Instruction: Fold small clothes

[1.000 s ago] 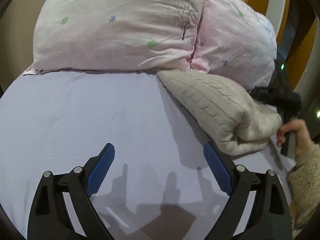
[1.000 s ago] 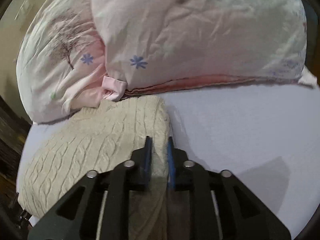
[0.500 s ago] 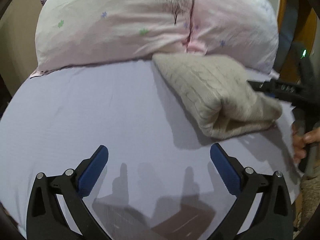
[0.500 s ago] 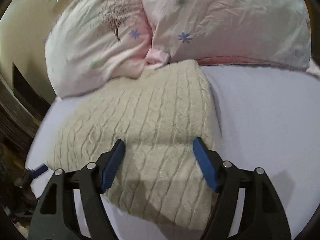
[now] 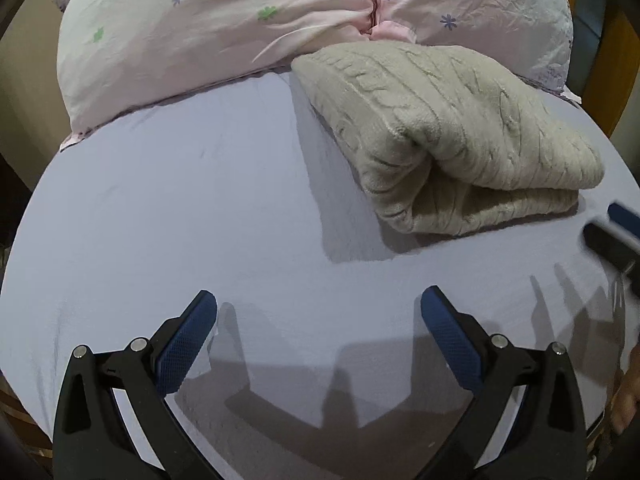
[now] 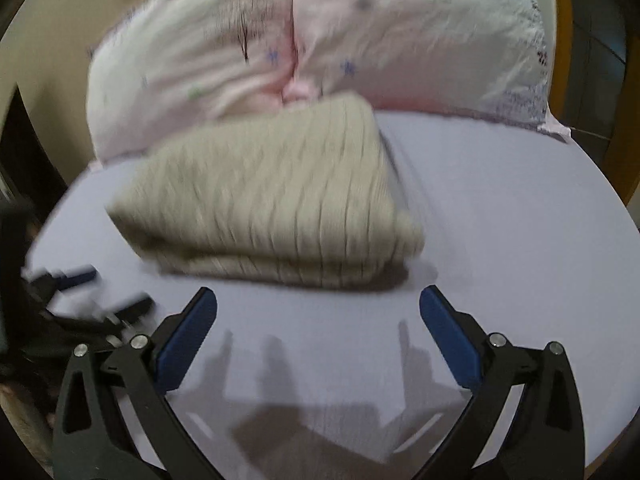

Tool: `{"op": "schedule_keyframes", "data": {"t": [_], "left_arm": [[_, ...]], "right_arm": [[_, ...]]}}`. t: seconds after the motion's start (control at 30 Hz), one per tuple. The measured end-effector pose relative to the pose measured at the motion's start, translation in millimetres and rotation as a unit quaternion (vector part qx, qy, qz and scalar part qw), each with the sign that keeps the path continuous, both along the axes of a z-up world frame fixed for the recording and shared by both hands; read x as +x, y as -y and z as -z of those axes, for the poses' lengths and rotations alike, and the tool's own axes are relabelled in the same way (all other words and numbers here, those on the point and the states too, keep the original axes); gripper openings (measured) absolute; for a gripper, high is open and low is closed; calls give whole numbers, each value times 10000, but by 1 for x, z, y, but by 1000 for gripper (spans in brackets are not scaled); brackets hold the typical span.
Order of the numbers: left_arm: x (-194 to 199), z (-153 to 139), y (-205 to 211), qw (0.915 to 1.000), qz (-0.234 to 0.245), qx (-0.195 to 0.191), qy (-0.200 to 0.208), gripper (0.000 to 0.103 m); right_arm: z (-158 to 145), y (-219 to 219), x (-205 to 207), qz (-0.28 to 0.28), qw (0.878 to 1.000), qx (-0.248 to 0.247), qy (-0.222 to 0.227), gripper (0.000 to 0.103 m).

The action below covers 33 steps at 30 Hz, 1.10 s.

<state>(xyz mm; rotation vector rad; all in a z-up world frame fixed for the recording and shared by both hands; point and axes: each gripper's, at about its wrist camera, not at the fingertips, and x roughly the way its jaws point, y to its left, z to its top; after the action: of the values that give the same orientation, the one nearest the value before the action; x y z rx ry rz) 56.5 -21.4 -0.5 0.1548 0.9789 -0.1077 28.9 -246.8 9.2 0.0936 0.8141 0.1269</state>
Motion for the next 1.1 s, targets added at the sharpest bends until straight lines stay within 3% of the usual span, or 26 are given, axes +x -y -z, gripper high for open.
{"op": "schedule_keyframes", "data": {"t": [0.1,0.17,0.23,0.33,0.5,0.63,1.1], "left_arm": [[3,2,-6,9995,-53,-305,-19,102],[2,2,-7,9994,-82,-298,154,102],[1,2,-6,9995,-84,-282,142,102],[1,1,-5,9996,-34,-270,110,102],[3,2,-4,9996,67,-259,81,102],[4,2,-5,9996,84,-261,80,102],[3,2,-4,9996,77,-262,81,102]], "right_arm": [[9,-5,4,172,9997,-109,-134,101],[11,-6,6,280,9995,-84,-132,101],[19,-5,14,398,9984,11,-392,101],[21,-5,12,345,9988,97,-331,101],[23,-13,13,209,9992,-104,-339,101],[27,-27,14,189,9972,-572,-445,101],[28,-27,14,169,9973,-579,-429,101]]}}
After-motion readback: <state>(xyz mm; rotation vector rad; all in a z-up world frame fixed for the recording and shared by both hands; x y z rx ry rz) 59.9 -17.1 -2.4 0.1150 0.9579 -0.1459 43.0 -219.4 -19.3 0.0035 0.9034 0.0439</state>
